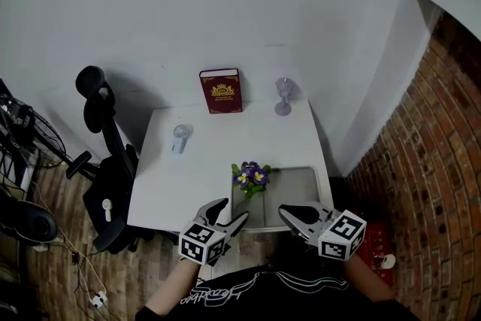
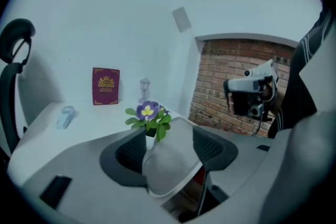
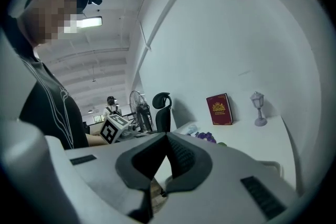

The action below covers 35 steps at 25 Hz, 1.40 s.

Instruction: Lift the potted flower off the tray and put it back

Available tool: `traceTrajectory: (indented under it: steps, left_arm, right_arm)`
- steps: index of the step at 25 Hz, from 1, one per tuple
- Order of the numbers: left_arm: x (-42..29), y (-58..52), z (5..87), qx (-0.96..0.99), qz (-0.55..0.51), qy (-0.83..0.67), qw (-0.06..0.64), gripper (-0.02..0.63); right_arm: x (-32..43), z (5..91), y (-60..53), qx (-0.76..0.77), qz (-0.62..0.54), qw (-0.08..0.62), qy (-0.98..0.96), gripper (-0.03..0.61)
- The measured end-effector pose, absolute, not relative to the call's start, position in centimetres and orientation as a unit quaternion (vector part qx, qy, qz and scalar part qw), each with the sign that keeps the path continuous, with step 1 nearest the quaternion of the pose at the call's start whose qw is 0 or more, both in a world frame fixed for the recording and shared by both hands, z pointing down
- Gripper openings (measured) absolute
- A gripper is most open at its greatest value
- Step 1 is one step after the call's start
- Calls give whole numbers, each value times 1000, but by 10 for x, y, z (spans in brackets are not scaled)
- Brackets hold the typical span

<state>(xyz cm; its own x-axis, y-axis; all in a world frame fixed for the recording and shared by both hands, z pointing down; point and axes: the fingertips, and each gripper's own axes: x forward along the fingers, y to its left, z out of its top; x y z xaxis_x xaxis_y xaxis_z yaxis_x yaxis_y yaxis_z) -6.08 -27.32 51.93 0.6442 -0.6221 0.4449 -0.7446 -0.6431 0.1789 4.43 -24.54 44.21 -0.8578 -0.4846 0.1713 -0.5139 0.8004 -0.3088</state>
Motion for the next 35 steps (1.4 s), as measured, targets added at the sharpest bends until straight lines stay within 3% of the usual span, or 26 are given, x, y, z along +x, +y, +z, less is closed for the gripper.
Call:
traceTrajectory:
  steps: [2, 8, 13, 21, 35]
  left_arm:
    - [-58, -255, 494, 901, 145, -368, 174, 194]
    - [-53, -202, 445, 928, 61, -325, 173, 65]
    - [-59, -173, 404, 937, -17, -302, 173, 45]
    - [-61, -142, 392, 941, 2, -309, 135, 44]
    - [-79, -104, 379, 941, -9, -314, 126, 44]
  right_arm:
    - [39, 441, -234, 263, 177, 40, -947, 2]
    - [25, 446, -195, 256, 185, 33, -948, 2]
    - [18, 423, -168, 254, 143, 22, -956, 2]
    - [20, 401, -136, 268, 129, 6, -955, 2]
    - [7, 384, -93, 273, 93, 13, -957, 2]
